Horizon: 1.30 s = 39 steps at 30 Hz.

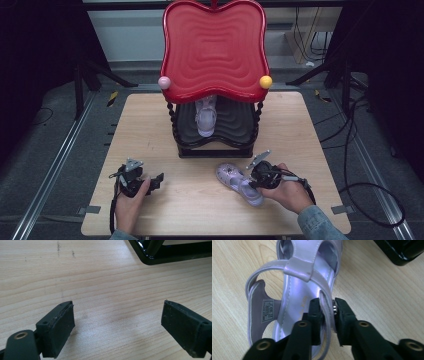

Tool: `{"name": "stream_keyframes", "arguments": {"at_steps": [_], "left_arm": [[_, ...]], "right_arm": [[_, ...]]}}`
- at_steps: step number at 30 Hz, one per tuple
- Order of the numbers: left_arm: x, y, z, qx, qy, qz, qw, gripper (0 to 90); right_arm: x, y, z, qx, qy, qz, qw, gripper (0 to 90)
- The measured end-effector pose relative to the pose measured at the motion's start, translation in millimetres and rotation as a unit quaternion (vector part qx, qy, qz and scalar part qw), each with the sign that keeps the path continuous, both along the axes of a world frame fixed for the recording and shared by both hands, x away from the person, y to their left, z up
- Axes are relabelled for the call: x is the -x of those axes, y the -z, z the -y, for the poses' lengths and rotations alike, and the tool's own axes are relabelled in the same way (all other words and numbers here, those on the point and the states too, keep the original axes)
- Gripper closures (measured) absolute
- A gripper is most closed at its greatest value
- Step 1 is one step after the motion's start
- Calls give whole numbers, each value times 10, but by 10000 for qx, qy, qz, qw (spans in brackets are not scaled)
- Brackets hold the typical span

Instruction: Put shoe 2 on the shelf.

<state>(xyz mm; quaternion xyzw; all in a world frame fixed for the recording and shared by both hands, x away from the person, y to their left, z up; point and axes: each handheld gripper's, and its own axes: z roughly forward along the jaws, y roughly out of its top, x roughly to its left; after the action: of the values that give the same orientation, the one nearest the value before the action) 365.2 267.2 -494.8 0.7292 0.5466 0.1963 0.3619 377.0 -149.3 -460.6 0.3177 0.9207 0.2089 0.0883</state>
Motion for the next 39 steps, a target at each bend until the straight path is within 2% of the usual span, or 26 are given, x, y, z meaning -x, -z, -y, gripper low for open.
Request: {"name": "stream_keyframes", "arguments": {"at_steps": [3, 4, 7, 8, 9, 10, 14, 19, 23, 28, 32, 39], "left_arm": [[-2, 7, 0, 0, 9, -7, 10000, 108], [0, 6, -4, 4, 6, -6, 10000, 108], [3, 3, -8, 9, 2, -4, 10000, 108], [2, 5, -7, 4, 2, -4, 10000, 108], [1, 8, -4, 10, -3, -9, 10000, 108], [0, 10, -4, -7, -1, -16, 10000, 108], [0, 8, -8, -15, -12, -9, 10000, 108], [-3, 11, -6, -21, -13, -13, 10000, 108], [-4, 9, -13, -31, -11, -13, 10000, 108], [-5, 8, -17, -30, -6, -13, 10000, 108], [-5, 8, -11, -41, 3, -9, 10000, 108], [-8, 13, -11, -49, 9, -26, 10000, 108]], "right_arm": [[12, -27, 6, 16, 144, -46, 9999, 658], [12, -27, 6, 16, 144, -46, 9999, 658], [68, -166, 42, -51, 278, 55, 9996, 541], [68, -166, 42, -51, 278, 55, 9996, 541], [125, -247, 48, -88, 278, 94, 9995, 523], [125, -247, 48, -88, 278, 94, 9995, 523], [270, -430, 24, -155, 188, 119, 9996, 538], [349, -518, -37, -200, 60, 82, 9997, 592], [367, -511, -121, -168, -39, 13, 9999, 637], [382, -476, -194, -113, -113, -88, 9998, 645], [392, -381, -280, -7, -221, -217, 9995, 642], [366, -229, -340, 87, -195, -396, 9990, 673]]}}
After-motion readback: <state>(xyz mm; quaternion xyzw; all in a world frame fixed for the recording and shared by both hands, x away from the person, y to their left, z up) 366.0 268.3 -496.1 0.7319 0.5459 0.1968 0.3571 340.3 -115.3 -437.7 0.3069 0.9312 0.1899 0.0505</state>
